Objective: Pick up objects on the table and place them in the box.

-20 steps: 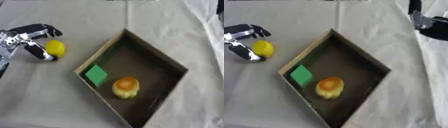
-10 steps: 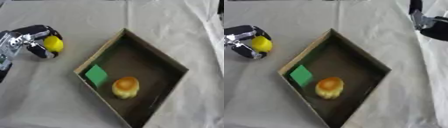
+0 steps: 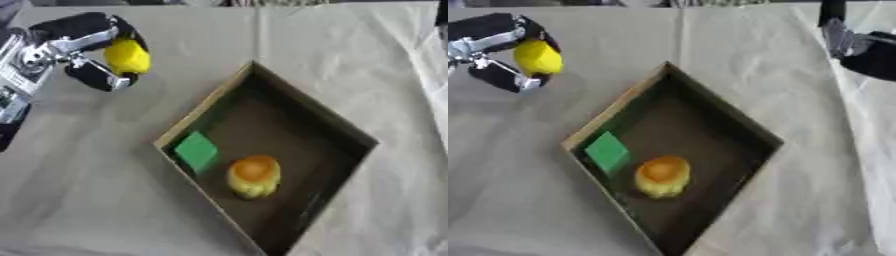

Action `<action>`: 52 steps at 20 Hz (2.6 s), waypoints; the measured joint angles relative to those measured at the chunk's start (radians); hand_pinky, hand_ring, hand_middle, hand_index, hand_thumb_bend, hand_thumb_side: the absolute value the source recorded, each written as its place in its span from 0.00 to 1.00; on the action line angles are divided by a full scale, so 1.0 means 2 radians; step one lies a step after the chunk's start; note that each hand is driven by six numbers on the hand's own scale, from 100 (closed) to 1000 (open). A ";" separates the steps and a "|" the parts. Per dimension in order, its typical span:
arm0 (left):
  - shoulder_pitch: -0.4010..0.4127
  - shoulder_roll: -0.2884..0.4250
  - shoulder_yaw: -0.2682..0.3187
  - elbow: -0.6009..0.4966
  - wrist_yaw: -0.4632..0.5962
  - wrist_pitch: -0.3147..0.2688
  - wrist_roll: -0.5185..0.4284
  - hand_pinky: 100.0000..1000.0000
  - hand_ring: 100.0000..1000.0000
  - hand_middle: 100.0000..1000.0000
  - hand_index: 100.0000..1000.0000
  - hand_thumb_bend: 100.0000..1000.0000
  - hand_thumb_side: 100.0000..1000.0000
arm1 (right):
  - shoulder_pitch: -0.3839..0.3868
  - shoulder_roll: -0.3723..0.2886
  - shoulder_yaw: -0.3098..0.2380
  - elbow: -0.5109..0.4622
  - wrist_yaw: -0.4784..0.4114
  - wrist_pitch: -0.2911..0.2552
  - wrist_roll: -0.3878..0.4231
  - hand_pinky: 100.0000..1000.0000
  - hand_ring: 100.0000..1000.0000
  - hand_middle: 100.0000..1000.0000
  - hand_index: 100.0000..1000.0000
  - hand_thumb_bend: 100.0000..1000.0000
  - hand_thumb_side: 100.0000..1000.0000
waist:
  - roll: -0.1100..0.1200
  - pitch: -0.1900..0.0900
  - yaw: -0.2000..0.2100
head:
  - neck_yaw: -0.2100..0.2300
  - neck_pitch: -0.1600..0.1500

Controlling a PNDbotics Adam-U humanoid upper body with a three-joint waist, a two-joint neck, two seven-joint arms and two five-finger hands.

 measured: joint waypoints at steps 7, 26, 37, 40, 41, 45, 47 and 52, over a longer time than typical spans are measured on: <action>-0.021 -0.035 -0.063 -0.138 0.035 -0.002 -0.020 0.55 0.56 0.54 0.70 0.12 0.00 | 0.000 0.001 -0.001 0.000 -0.001 0.004 -0.004 0.87 0.80 0.76 0.78 0.00 0.14 | 0.003 -0.015 0.007 | 0.000 0.004; 0.014 -0.134 -0.115 -0.133 0.015 0.013 -0.094 0.75 0.76 0.75 0.86 0.25 0.00 | 0.005 0.009 0.000 0.000 -0.002 0.011 0.001 0.87 0.80 0.76 0.78 0.00 0.19 | -0.001 -0.018 0.012 | -0.009 0.013; 0.020 -0.146 -0.110 -0.108 -0.031 -0.033 -0.069 0.92 0.93 0.84 0.93 0.62 0.20 | 0.012 0.011 0.000 -0.001 -0.003 0.015 0.005 0.87 0.80 0.76 0.78 0.00 0.21 | -0.001 -0.017 0.013 | -0.010 0.013; 0.021 -0.146 -0.104 -0.115 -0.033 -0.036 -0.059 0.91 0.92 0.83 0.92 0.56 0.16 | 0.014 0.013 0.000 -0.001 -0.003 0.016 0.005 0.87 0.80 0.76 0.78 0.00 0.21 | -0.001 -0.017 0.013 | -0.010 0.013; 0.022 -0.146 -0.101 -0.119 -0.032 -0.035 -0.055 0.90 0.92 0.82 0.92 0.55 0.14 | 0.014 0.013 0.000 -0.001 -0.004 0.016 0.005 0.87 0.80 0.76 0.78 0.00 0.21 | -0.001 -0.017 0.013 | -0.010 0.012; 0.030 -0.139 -0.075 -0.152 -0.022 -0.023 -0.028 0.84 0.86 0.78 0.89 0.33 0.00 | 0.014 0.013 -0.003 -0.001 -0.004 0.016 0.004 0.87 0.80 0.76 0.78 0.00 0.20 | -0.001 -0.017 0.015 | -0.011 0.012; 0.043 -0.127 -0.050 -0.176 -0.004 -0.012 0.003 0.80 0.81 0.75 0.88 0.20 0.00 | 0.014 0.013 -0.003 -0.001 -0.004 0.017 0.003 0.87 0.80 0.76 0.78 0.00 0.19 | -0.001 -0.017 0.017 | -0.013 0.012; 0.095 -0.072 0.042 -0.210 0.043 0.031 0.117 0.77 0.77 0.71 0.85 0.08 0.00 | 0.016 0.013 -0.009 -0.001 -0.004 0.013 -0.005 0.87 0.79 0.76 0.78 0.00 0.19 | -0.004 -0.017 0.021 | -0.021 0.012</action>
